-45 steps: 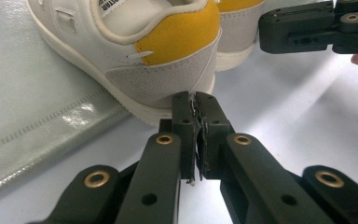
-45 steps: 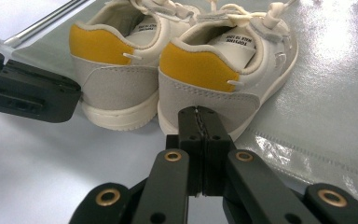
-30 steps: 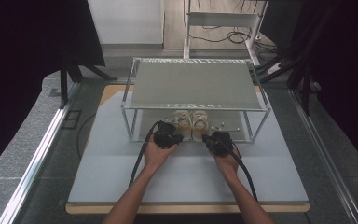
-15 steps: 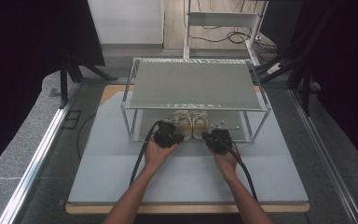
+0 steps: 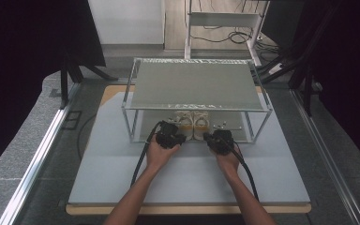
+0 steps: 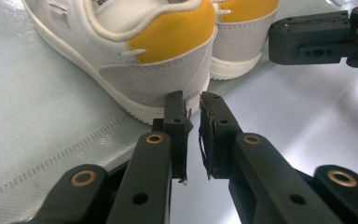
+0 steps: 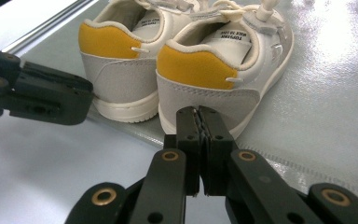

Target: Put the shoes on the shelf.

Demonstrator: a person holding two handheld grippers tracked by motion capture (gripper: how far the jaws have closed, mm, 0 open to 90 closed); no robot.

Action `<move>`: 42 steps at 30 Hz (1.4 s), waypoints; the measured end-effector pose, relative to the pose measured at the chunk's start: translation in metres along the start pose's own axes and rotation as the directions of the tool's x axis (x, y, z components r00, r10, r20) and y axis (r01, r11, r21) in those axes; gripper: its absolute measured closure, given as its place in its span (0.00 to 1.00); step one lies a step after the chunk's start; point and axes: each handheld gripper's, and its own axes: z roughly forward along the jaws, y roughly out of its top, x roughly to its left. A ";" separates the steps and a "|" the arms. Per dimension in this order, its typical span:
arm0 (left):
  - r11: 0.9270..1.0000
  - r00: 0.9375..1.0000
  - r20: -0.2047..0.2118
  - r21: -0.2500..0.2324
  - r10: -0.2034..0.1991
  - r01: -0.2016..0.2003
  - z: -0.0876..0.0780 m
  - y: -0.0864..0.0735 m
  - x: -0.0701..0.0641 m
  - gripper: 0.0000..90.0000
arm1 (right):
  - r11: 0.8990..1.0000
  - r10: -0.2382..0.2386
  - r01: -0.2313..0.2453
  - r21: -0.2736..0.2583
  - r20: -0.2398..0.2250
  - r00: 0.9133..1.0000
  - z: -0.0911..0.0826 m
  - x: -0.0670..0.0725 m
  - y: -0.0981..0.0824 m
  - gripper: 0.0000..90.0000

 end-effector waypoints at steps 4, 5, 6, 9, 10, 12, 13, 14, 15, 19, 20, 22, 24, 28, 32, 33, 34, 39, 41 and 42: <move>1.000 1.000 0.000 0.001 0.003 -0.003 0.000 0.000 -0.001 0.89 | 1.000 -0.005 0.005 0.002 -0.002 1.000 -0.001 0.000 0.000 0.95; 1.000 1.000 -0.001 0.000 0.004 -0.004 0.000 0.000 -0.001 0.88 | 1.000 -0.004 0.004 0.001 0.002 1.000 -0.001 0.000 0.000 0.94; 1.000 1.000 0.000 -0.001 0.008 -0.008 -0.001 -0.001 -0.002 0.86 | 1.000 -0.004 0.004 -0.004 0.005 1.000 -0.002 -0.001 -0.001 0.94; 1.000 1.000 0.000 -0.011 0.008 -0.008 -0.001 -0.003 -0.003 0.83 | 1.000 0.001 -0.001 -0.006 0.001 1.000 -0.005 -0.001 -0.001 0.94; 1.000 1.000 0.005 -0.014 0.004 -0.004 -0.001 -0.003 -0.002 0.82 | 1.000 -0.004 0.004 -0.010 0.000 1.000 -0.006 -0.001 -0.001 0.94; 1.000 1.000 0.006 -0.017 0.005 -0.005 -0.001 -0.005 -0.002 0.79 | 1.000 -0.014 0.014 -0.009 0.001 1.000 -0.007 0.000 -0.001 0.93; 1.000 1.000 0.007 -0.014 0.010 -0.010 -0.002 -0.005 -0.002 0.78 | 1.000 -0.014 0.014 -0.011 0.003 1.000 -0.008 0.001 -0.002 0.93; 1.000 1.000 0.006 -0.016 0.011 -0.011 -0.002 -0.006 -0.003 0.78 | 1.000 -0.013 0.013 -0.010 0.005 1.000 -0.008 0.001 -0.002 0.93; 1.000 1.000 0.009 -0.016 0.014 -0.013 -0.003 -0.006 -0.003 0.77 | 1.000 -0.016 0.016 -0.009 0.005 1.000 -0.009 0.001 -0.002 0.93; 1.000 1.000 0.018 -0.016 0.022 -0.022 -0.006 -0.008 -0.007 0.73 | 1.000 -0.021 0.021 -0.018 -0.003 1.000 -0.012 0.001 -0.003 0.91; 1.000 1.000 0.017 -0.016 0.023 -0.023 -0.007 -0.008 -0.008 0.72 | 1.000 -0.025 0.025 -0.016 -0.008 1.000 -0.013 0.002 -0.003 0.90; 1.000 1.000 0.019 -0.022 0.020 -0.019 -0.011 -0.011 -0.010 0.69 | 0.999 -0.038 0.038 -0.016 -0.013 0.999 -0.015 0.002 -0.004 0.89; 0.999 1.000 0.015 -0.026 0.025 -0.025 -0.014 -0.014 -0.010 0.67 | 0.999 -0.048 0.048 -0.017 -0.014 0.999 -0.018 0.003 -0.005 0.87; 0.999 1.000 0.008 -0.037 0.028 -0.028 -0.024 -0.022 -0.010 0.63 | 0.998 -0.064 0.064 -0.023 -0.032 0.997 -0.025 0.005 -0.008 0.83; 0.999 1.000 0.013 -0.044 0.028 -0.027 -0.037 -0.034 -0.011 0.60 | 0.996 -0.082 0.080 -0.030 -0.060 0.995 -0.035 0.006 -0.012 0.78; 0.998 0.999 0.007 -0.045 0.033 -0.033 -0.041 -0.037 -0.011 0.60 | 0.996 -0.082 0.080 -0.031 -0.063 0.995 -0.037 0.006 -0.014 0.76; 0.998 0.999 0.007 -0.047 0.034 -0.033 -0.043 -0.040 -0.011 0.59 | 0.996 -0.085 0.083 -0.030 -0.064 0.994 -0.039 0.006 -0.016 0.75; 0.998 1.000 0.013 -0.066 0.020 -0.019 -0.061 -0.060 -0.009 0.57 | 0.995 -0.097 0.094 -0.045 -0.080 0.992 -0.054 0.004 -0.025 0.69; 0.997 0.999 0.006 -0.064 0.032 -0.032 -0.065 -0.067 -0.007 0.56 | 0.994 -0.100 0.096 -0.049 -0.094 0.991 -0.061 0.002 -0.030 0.68; 0.997 1.000 0.006 -0.070 0.029 -0.029 -0.068 -0.071 -0.007 0.56 | 0.994 -0.099 0.095 -0.049 -0.101 0.990 -0.064 0.001 -0.032 0.67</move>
